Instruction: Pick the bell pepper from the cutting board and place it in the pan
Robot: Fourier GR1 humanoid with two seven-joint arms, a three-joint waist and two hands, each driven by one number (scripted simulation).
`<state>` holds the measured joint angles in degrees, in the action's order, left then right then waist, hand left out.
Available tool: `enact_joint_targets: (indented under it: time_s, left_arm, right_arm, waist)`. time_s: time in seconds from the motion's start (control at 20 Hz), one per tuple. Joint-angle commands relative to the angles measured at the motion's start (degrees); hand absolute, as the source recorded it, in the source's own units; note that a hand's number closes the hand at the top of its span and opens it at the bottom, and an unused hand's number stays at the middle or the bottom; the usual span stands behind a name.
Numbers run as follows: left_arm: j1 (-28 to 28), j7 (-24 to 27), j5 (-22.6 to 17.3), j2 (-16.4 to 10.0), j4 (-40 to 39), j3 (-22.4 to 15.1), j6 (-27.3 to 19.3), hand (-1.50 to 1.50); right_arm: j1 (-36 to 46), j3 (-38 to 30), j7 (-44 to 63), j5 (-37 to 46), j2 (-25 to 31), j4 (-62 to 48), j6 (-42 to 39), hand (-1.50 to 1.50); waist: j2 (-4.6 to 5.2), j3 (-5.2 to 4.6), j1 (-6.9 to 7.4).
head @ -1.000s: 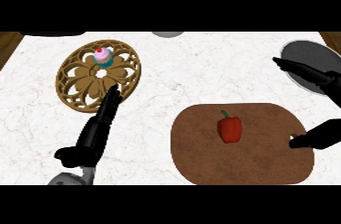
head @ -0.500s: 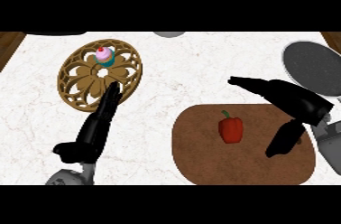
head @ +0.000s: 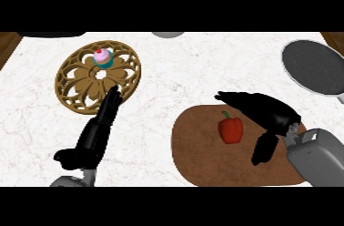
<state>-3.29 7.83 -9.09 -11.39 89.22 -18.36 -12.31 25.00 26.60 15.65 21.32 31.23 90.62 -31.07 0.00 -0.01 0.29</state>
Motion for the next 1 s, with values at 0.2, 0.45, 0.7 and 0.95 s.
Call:
enact_joint_targets:
  time_s: [0.2,0.45,0.7,0.95]
  left_arm:
    - [-0.19,0.49,0.68,0.98,-1.25,4.43,3.69,0.0]
    - [0.02,4.32,2.75,3.31,-5.99,4.02,5.24,0.0]
    - [-0.4,3.63,2.83,4.3,-6.24,7.18,7.04,0.0]
    - [0.83,-0.76,4.3,4.01,-0.21,6.7,7.36,0.0]
  right_arm:
    - [-8.09,-3.36,-0.16,6.65,-3.23,5.65,-2.55,-1.5]
    - [-0.12,-5.74,-3.08,10.35,-11.01,-8.09,-0.98,-1.5]
    - [-1.69,-8.9,-6.36,14.11,-11.36,-8.65,-4.0,-1.5]
    - [0.36,-7.92,-7.32,19.79,-16.01,-16.32,-0.77,-1.5]
  waist:
    - [-0.06,0.0,-0.42]
    - [0.09,0.0,0.03]
    - [0.01,0.0,-0.18]
    - [0.01,0.01,-0.04]
